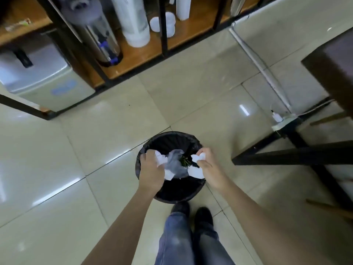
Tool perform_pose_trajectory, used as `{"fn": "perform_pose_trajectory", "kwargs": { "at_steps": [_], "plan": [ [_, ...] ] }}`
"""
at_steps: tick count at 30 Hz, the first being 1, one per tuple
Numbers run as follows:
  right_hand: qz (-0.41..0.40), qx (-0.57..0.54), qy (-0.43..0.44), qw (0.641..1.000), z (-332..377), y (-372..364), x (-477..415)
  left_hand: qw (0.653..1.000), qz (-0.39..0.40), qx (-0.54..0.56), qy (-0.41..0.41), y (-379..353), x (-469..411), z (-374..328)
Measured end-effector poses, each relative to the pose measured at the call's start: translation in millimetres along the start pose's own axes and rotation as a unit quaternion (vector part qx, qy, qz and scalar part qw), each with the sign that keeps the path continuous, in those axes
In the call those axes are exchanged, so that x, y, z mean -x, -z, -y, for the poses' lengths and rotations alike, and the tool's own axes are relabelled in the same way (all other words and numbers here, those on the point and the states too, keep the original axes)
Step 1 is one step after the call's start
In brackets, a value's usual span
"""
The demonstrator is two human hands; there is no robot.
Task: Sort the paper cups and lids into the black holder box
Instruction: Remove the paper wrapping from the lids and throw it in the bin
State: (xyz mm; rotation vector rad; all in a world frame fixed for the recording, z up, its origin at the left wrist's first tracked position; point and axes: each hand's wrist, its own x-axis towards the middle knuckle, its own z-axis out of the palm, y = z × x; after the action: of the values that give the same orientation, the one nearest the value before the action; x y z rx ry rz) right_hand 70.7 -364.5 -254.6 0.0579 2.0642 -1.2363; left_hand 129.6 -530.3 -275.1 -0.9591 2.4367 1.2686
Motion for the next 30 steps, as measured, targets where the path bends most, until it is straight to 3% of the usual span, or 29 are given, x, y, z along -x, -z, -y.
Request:
{"fn": "perform_pose_trajectory", "kwargs": {
  "at_steps": [5,10,14,17,20,26,30],
  "plan": [
    [0.083,0.106,-0.02,0.991,-121,-64,-92,0.985,0.064,-0.159,0.019,-86,-50,96],
    [0.126,0.231,-0.037,0.964,-212,-118,-170,0.934,0.113,-0.339,-0.009,-154,-89,170],
    [0.282,0.407,-0.086,0.864,-247,-138,-203,0.863,0.277,-0.423,0.019,-189,-109,208],
    [0.315,0.445,-0.073,0.835,-244,-132,-205,0.854,0.31,-0.418,0.024,-191,-113,211],
    [0.285,0.456,-0.022,0.843,-215,-114,-192,0.865,0.277,-0.418,0.004,-169,-104,186],
    [0.134,0.456,0.12,0.872,-103,-60,-128,0.931,0.106,-0.343,-0.067,-77,-67,98],
    [0.055,0.447,0.169,0.877,-7,-16,-70,0.942,0.029,-0.311,-0.121,-6,-35,17]
  ]
}}
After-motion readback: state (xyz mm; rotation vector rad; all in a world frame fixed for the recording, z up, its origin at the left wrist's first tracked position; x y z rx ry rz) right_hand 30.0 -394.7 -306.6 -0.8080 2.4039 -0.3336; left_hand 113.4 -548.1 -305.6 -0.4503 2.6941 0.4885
